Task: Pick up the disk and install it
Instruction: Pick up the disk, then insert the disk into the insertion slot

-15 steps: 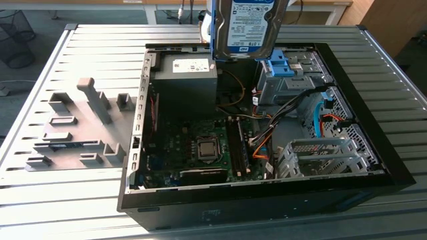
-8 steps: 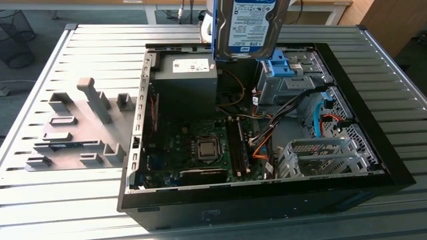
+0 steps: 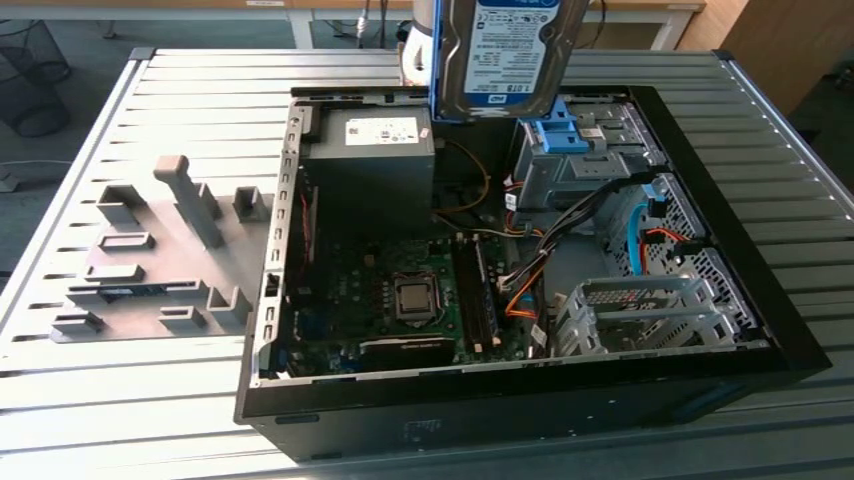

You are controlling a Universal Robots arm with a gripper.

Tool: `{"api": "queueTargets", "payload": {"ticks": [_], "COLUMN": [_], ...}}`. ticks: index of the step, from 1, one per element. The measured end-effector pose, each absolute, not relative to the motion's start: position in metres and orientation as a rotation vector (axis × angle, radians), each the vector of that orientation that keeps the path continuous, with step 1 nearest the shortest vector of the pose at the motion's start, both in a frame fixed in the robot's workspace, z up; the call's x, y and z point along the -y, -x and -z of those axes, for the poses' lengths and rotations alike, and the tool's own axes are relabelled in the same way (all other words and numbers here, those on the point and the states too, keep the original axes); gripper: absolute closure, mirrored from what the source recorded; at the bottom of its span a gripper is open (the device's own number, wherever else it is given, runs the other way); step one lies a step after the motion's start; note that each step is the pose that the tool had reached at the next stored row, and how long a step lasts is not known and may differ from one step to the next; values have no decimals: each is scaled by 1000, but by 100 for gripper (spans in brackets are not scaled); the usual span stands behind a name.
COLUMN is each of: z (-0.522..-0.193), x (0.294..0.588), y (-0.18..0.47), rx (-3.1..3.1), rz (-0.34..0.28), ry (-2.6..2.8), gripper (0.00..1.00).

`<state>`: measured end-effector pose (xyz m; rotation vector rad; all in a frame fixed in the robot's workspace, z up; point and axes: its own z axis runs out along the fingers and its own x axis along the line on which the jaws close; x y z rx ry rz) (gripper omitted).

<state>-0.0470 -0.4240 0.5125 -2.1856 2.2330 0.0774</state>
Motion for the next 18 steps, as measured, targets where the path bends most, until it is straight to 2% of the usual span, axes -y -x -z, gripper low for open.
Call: {"api": "queueTargets", "payload": {"ticks": [18], "z": [-512], "x": [427], "y": [48], "rx": [-2233], "rz": [-77], "ry": [2186], "gripper": [64]}}
